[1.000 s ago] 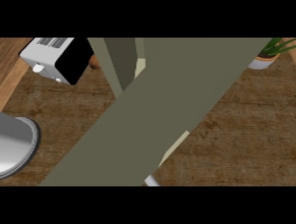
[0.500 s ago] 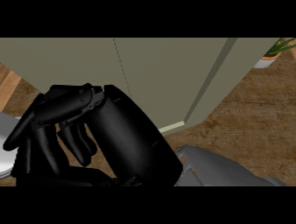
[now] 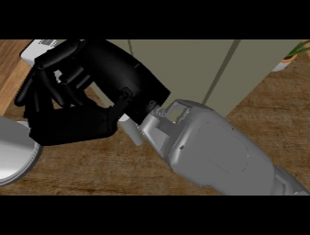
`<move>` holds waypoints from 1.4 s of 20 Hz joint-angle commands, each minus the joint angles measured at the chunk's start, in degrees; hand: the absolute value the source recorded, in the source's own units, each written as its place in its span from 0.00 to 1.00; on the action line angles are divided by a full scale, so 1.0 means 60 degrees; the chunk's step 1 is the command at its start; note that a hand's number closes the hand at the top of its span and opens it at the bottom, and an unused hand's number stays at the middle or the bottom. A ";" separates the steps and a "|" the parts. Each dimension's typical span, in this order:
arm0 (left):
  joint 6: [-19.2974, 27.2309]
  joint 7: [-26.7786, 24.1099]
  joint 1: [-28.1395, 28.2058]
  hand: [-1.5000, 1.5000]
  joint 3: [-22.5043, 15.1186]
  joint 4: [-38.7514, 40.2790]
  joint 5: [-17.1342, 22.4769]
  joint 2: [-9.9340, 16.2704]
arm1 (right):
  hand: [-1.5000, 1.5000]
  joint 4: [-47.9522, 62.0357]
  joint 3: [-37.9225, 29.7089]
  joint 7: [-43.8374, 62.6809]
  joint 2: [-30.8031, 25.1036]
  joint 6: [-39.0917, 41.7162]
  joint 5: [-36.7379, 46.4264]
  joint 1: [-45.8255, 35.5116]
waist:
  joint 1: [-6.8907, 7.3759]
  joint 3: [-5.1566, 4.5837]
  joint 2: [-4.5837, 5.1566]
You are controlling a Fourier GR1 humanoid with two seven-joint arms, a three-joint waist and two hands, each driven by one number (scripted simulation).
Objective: Pick up the wine, place it into the cabinet and close the cabinet
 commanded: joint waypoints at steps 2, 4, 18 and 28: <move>-0.0122 -0.0376 0.0207 0.00 0.0738 0.0883 0.0212 0.0037 | 1.00 0.0967 0.0265 0.0828 -0.0028 0.2636 -0.1842 -0.0167 | 0.0225 -0.0020 0.0026; -0.0301 -0.0254 0.0040 0.00 0.0863 0.0979 0.0273 0.0040 | 1.00 0.1699 0.0385 0.0983 0.0025 0.3345 -0.2179 -0.0537 | 0.0206 -0.0032 0.0039; -0.0728 0.0239 0.0178 0.00 0.1765 0.1475 0.0439 -0.0290 | 1.00 0.5012 -0.0797 0.0006 0.0027 0.6177 -0.3969 -0.0990 | -0.0224 -0.0016 -0.0015; -0.0886 0.0466 0.0450 0.00 0.1960 0.1235 0.0020 -0.0645 | 1.00 0.6905 -0.1817 -0.1155 -0.0508 0.6779 -0.3696 -0.1433 | -0.0128 -0.0018 0.0005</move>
